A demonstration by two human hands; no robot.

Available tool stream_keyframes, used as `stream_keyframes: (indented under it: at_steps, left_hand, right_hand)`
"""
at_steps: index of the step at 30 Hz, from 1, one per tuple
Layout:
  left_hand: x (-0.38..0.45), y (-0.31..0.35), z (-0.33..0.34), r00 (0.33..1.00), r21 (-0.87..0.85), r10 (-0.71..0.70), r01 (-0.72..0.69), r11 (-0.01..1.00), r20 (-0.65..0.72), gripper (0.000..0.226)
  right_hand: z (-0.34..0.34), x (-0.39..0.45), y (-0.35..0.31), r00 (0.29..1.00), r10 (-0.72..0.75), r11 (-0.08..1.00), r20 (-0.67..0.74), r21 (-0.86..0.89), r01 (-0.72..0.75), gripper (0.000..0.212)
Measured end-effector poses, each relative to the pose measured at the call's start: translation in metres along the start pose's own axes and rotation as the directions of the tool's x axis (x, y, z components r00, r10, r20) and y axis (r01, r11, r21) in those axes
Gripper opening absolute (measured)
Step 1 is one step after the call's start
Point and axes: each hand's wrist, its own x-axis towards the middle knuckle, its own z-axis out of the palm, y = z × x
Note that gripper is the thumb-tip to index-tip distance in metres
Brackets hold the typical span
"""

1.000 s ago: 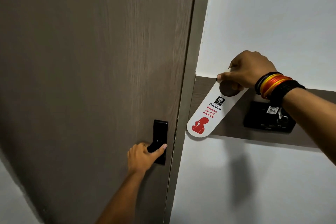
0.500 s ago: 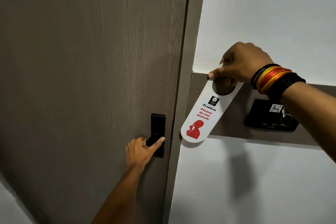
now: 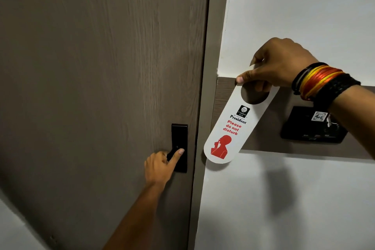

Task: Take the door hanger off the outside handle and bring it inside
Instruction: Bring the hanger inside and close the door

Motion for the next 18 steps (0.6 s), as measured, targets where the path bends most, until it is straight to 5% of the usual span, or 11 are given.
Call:
stream_keyframes:
  at_steps: [9, 18]
  left_hand:
    - [0.013, 0.000, -0.013, 0.994, 0.240, 0.079, -0.093, 0.966, 0.069, 0.087]
    - [0.034, 0.019, -0.052, 0.934, 0.586, 0.263, -0.358, 0.727, 0.244, 0.095]
  right_hand:
    - [0.005, 0.004, 0.000, 0.999, -0.031, 0.997, -0.044, -0.066, 0.028, 0.045]
    - [0.006, -0.002, -0.003, 0.997, -0.008, 0.990, -0.074, -0.138, -0.002, 0.049]
